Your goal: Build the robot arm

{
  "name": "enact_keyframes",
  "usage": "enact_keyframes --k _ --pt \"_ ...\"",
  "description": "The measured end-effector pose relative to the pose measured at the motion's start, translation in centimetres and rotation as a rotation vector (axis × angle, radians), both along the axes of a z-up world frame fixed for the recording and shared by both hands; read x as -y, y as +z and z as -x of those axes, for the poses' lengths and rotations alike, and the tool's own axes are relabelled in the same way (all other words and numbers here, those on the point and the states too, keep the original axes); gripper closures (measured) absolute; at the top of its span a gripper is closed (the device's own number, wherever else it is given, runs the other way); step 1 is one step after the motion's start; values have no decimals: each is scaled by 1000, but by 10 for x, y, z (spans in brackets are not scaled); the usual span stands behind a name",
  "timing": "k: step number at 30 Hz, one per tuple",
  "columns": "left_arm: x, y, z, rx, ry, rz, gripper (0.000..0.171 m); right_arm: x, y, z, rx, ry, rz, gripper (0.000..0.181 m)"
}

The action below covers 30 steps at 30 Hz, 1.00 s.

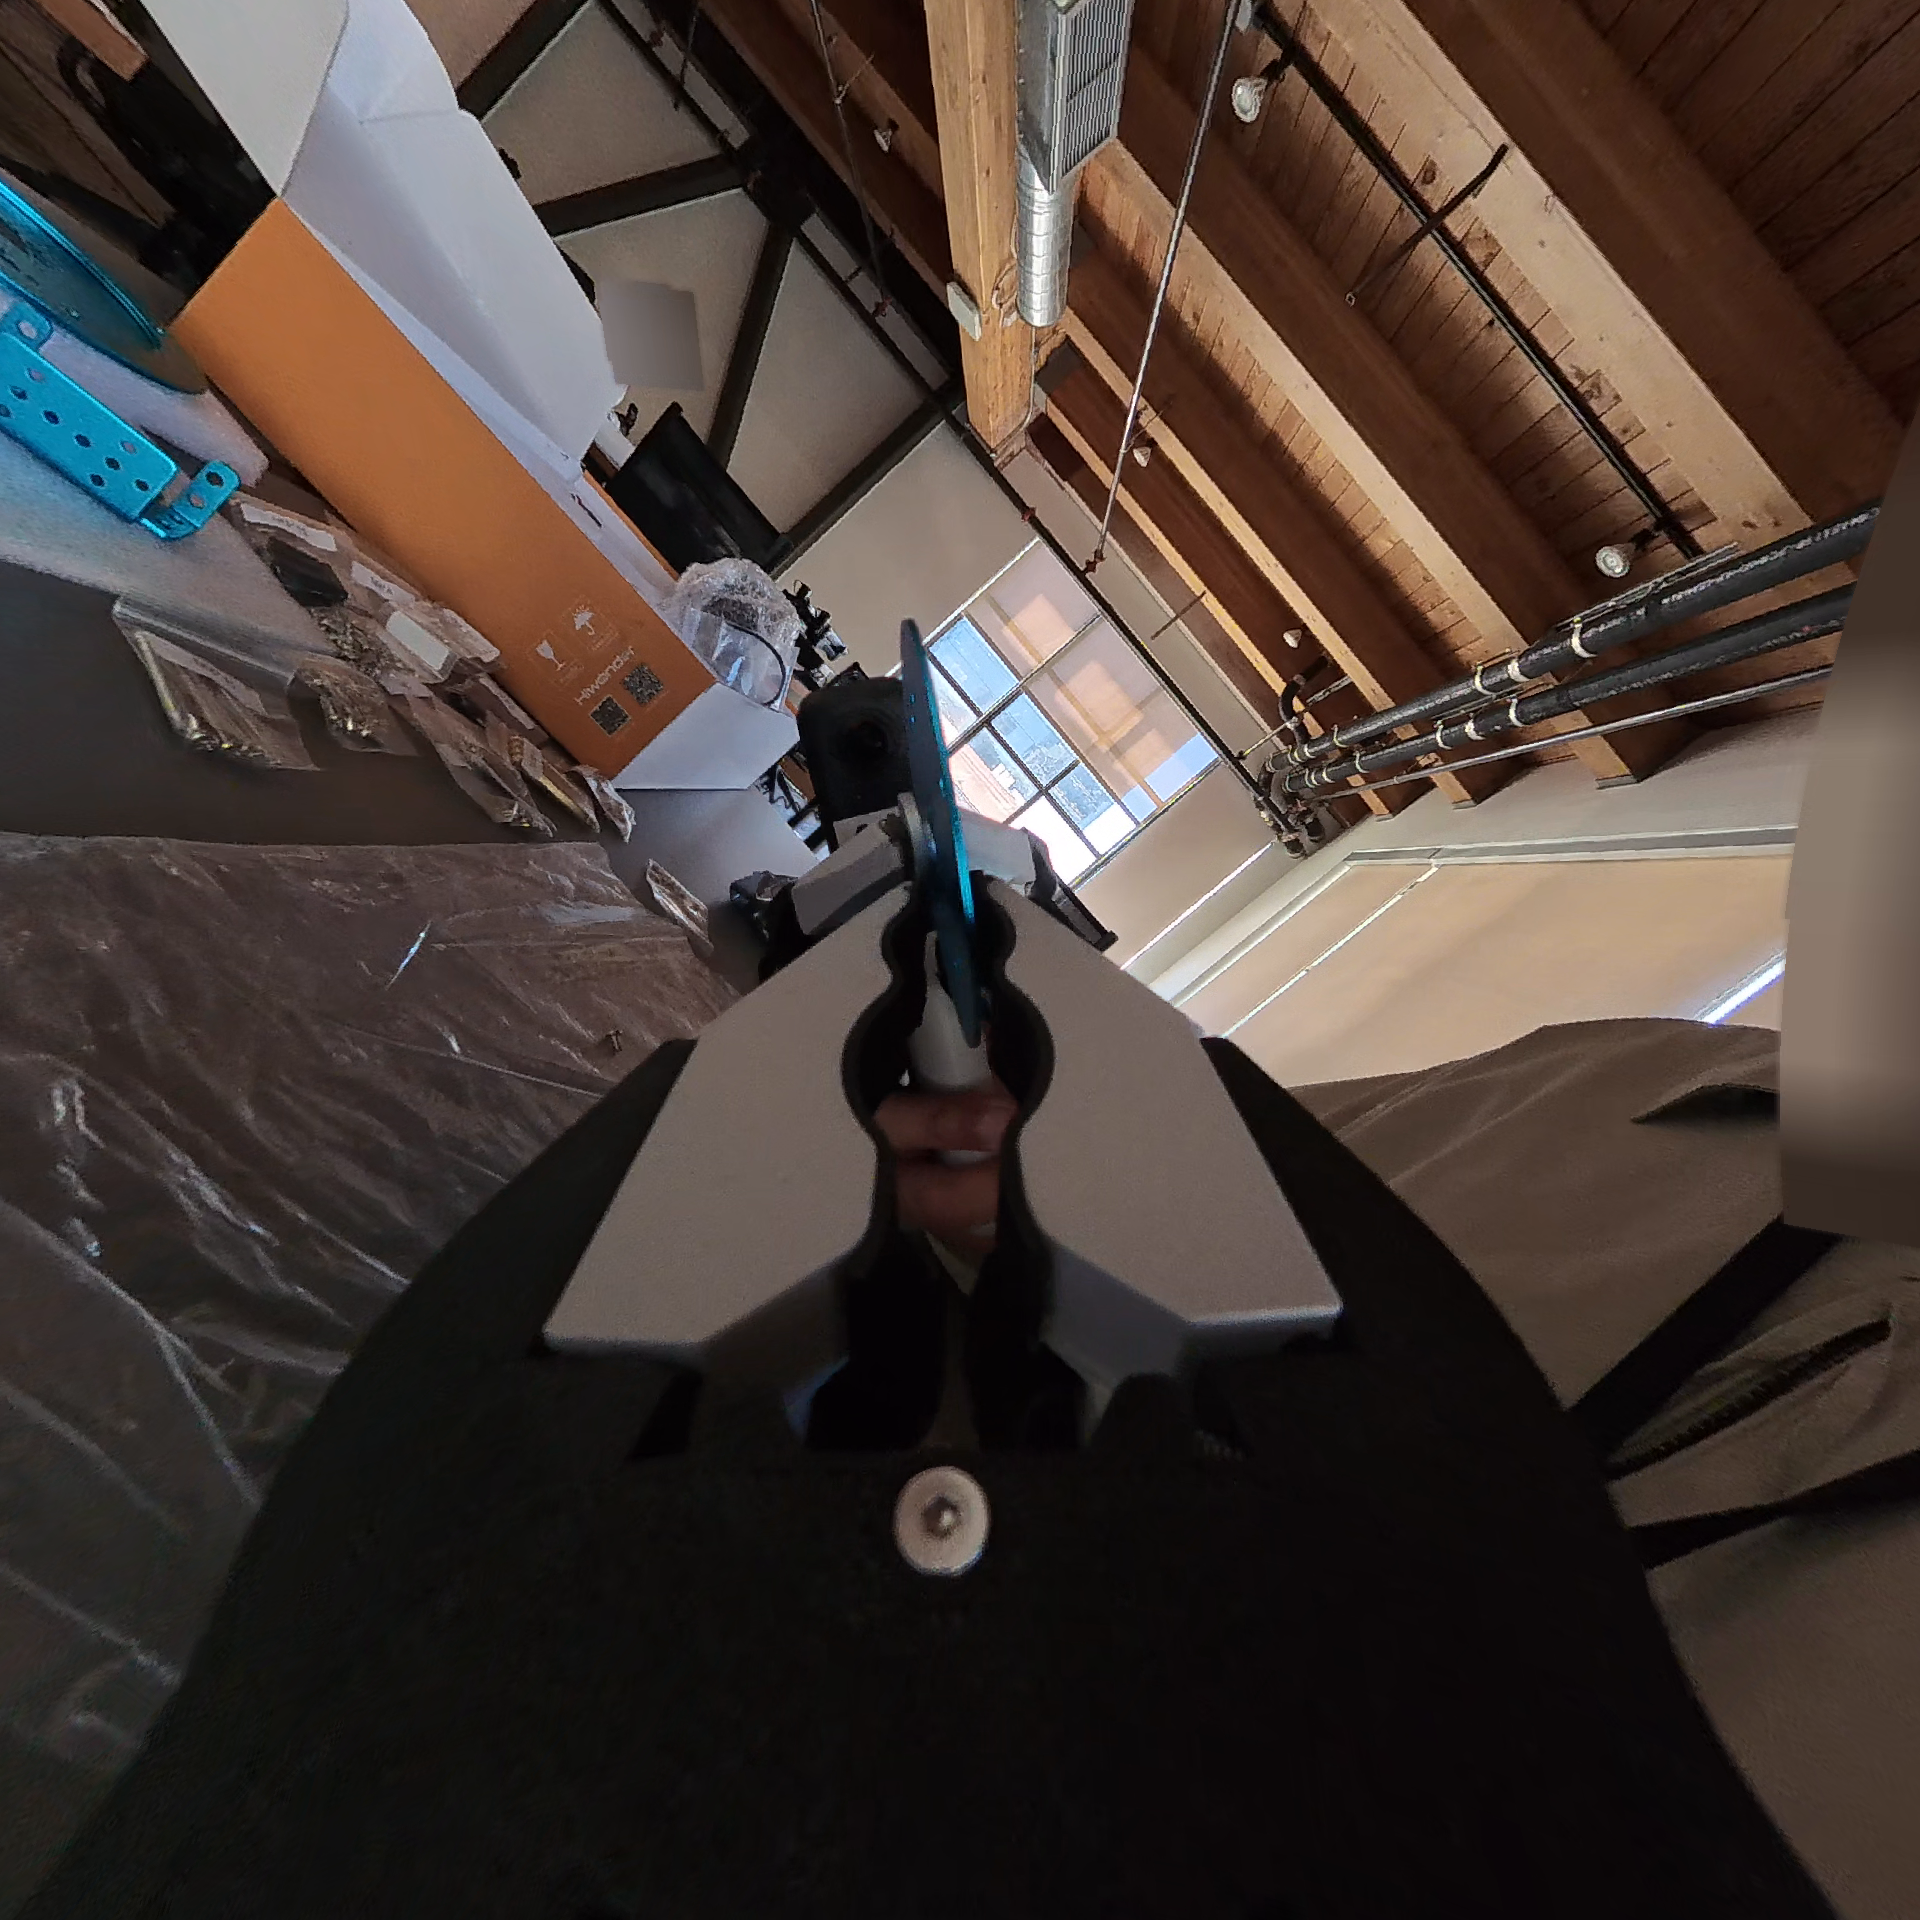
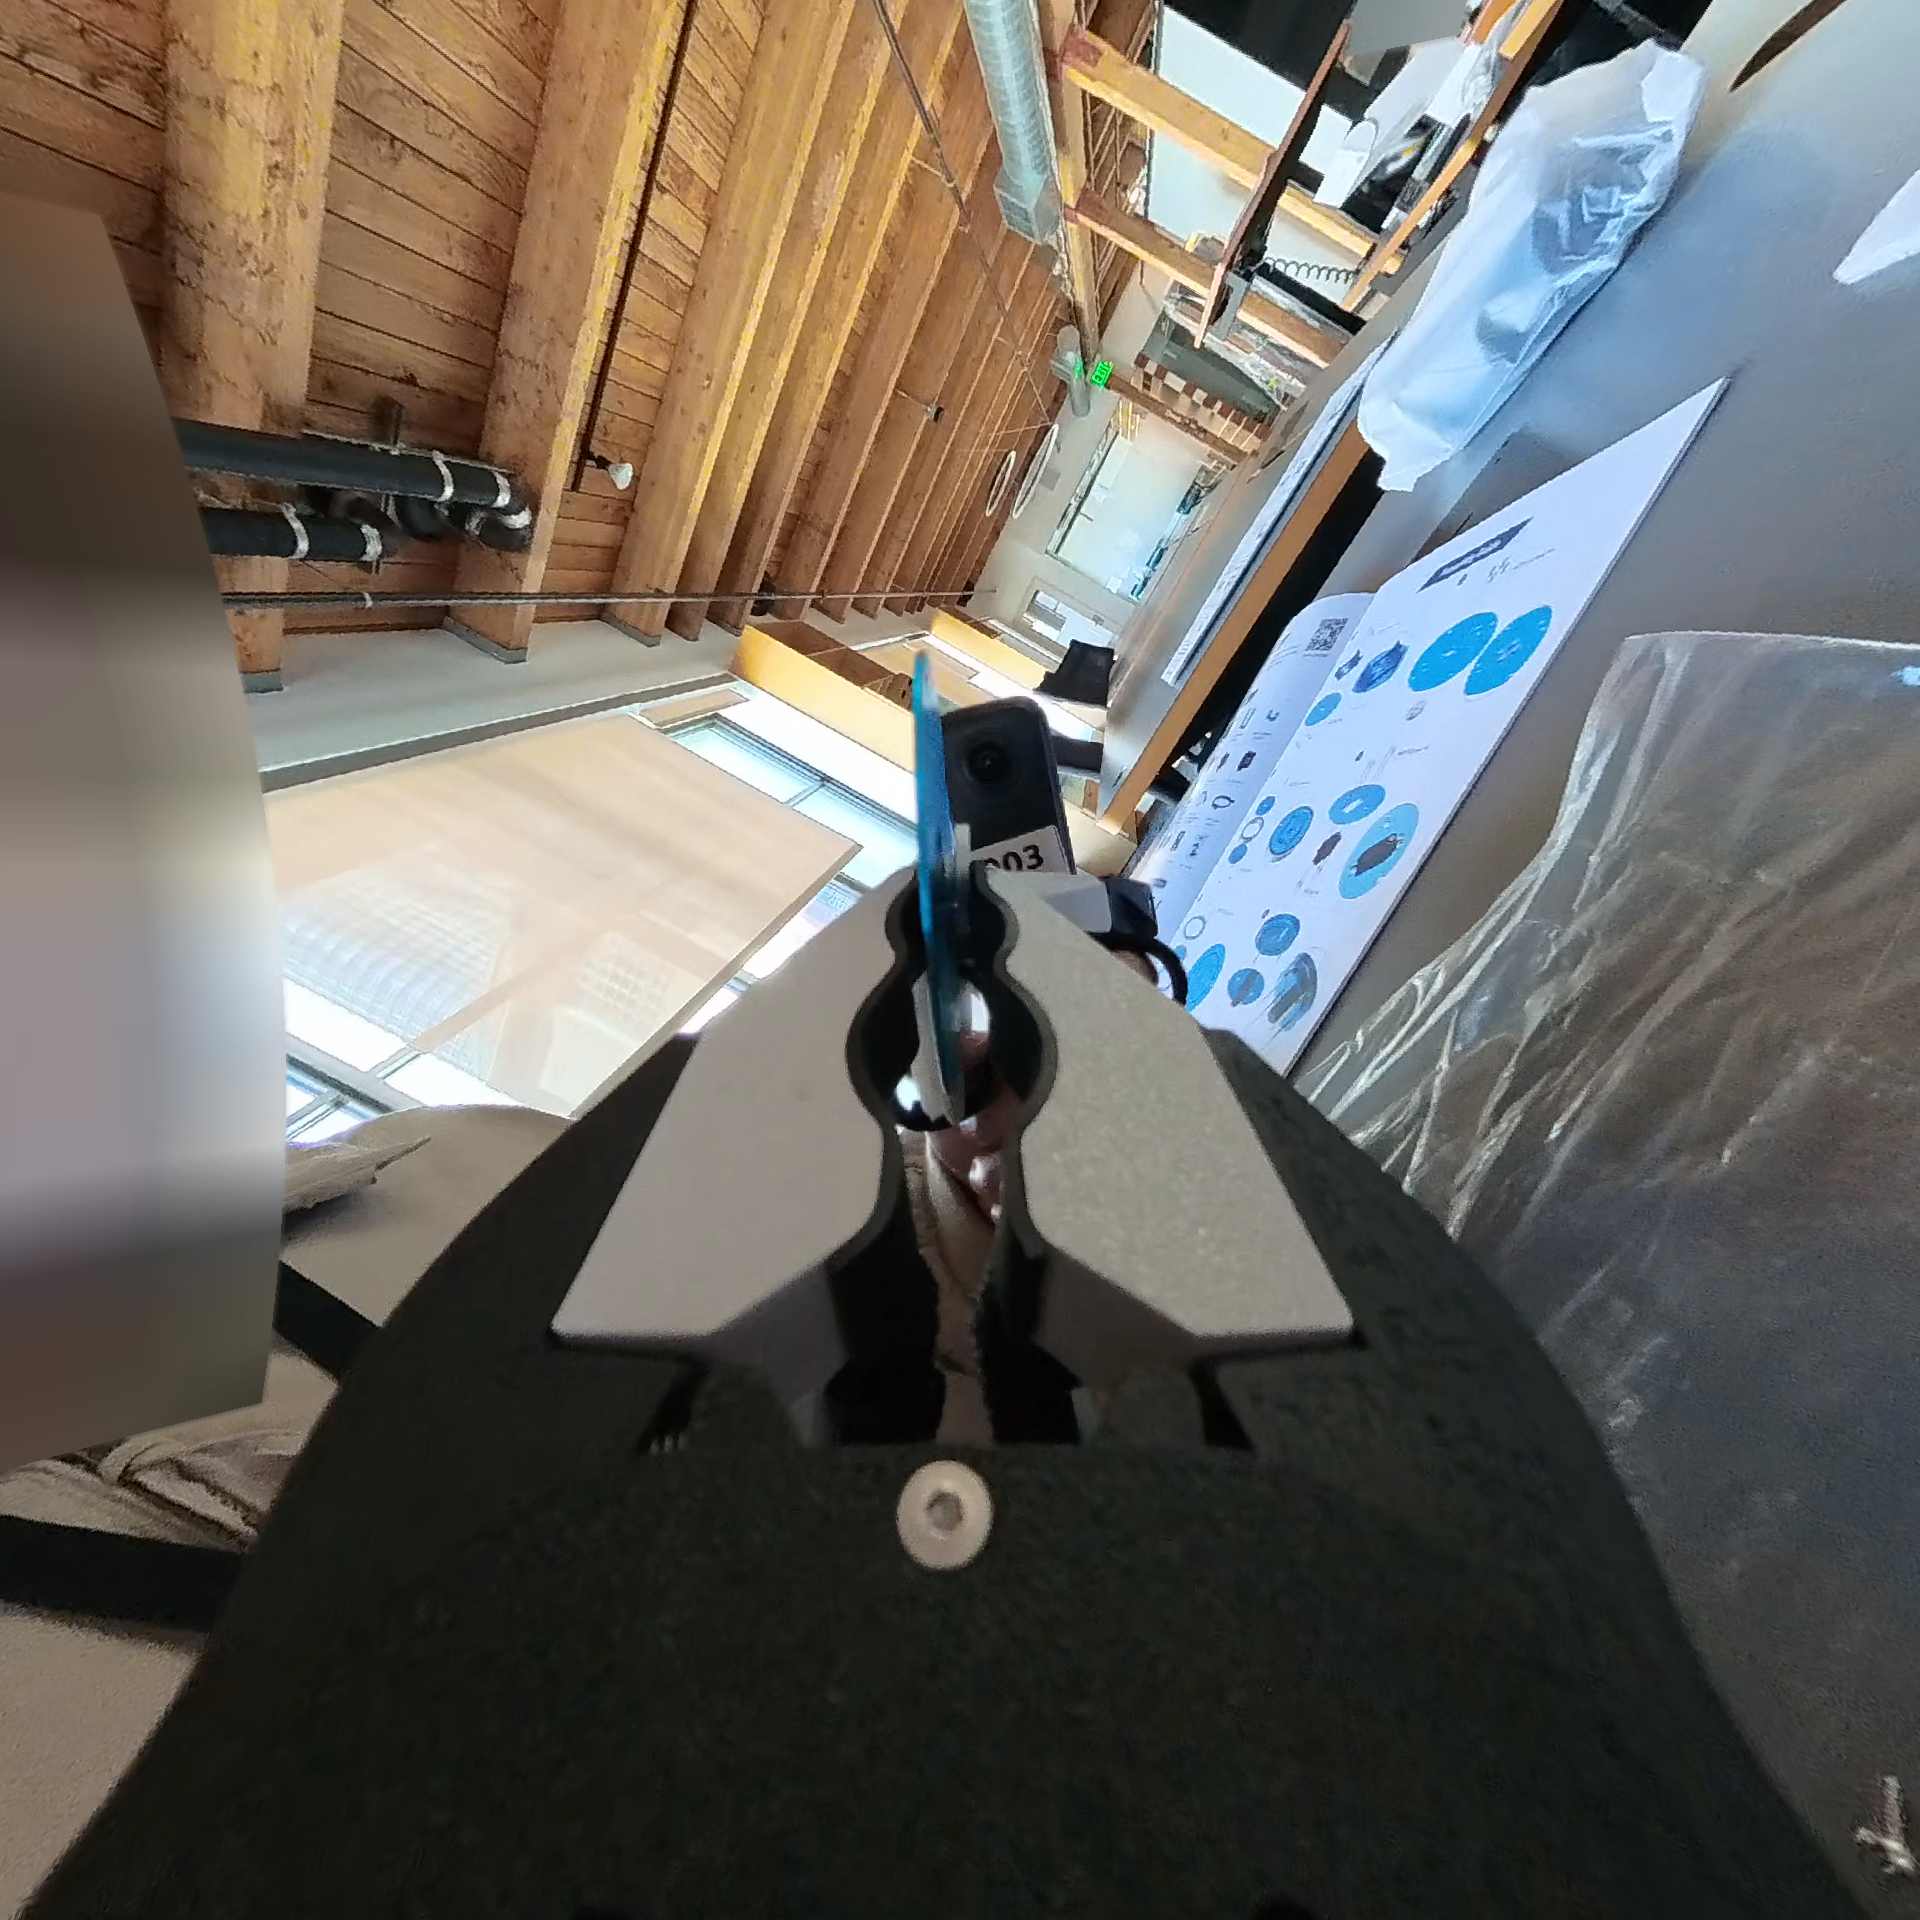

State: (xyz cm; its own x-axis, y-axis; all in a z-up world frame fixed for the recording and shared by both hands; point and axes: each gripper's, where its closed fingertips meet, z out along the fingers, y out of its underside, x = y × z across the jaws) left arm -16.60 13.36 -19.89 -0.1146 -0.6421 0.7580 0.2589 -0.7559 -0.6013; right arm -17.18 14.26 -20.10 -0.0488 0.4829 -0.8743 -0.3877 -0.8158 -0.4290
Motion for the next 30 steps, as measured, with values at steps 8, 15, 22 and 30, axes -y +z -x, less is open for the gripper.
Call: enact_keyframes --k 8,15,22,30 --pt "4 -4 -1 8 -14 18 171 5 0 1 -27 67 14 172" --pt "-3 -16 0 -30 -21 100 167 -2 -18 -3 90 44 15 177" --pt "-8 -28 7 -65 -3 150 171 -4 -29 -5 90 57 70 177" --pt "-8 -30 7 -62 -14 166 171 -6 -29 -4 49 67 96 176"
